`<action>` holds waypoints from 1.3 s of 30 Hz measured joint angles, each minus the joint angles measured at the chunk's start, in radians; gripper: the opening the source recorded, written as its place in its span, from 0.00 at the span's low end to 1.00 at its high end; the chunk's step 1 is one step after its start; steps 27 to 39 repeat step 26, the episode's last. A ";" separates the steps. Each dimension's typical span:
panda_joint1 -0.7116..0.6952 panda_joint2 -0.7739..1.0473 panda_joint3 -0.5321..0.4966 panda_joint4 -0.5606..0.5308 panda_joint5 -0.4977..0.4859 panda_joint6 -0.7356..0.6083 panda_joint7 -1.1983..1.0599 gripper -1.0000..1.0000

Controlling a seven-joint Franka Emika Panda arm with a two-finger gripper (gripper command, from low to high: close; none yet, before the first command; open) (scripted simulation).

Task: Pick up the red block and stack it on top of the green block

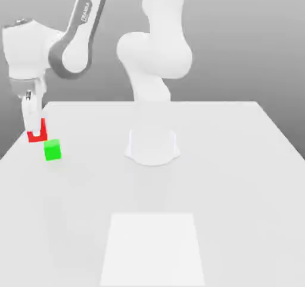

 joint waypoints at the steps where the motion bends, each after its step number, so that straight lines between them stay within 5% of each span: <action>1: -0.041 -0.005 -0.022 -0.005 -0.006 -0.002 0.012 0.00; 15: 0.020 0.154 -0.120 -0.009 0.132 0.165 -0.069 0.00; 25: 0.110 0.314 -0.118 -0.010 0.441 0.291 -0.285 0.00; 26: 0.108 0.328 -0.106 -0.010 0.477 0.300 -0.310 1.00; 39: 0.108 0.328 -0.106 -0.010 0.477 0.300 -0.310 1.00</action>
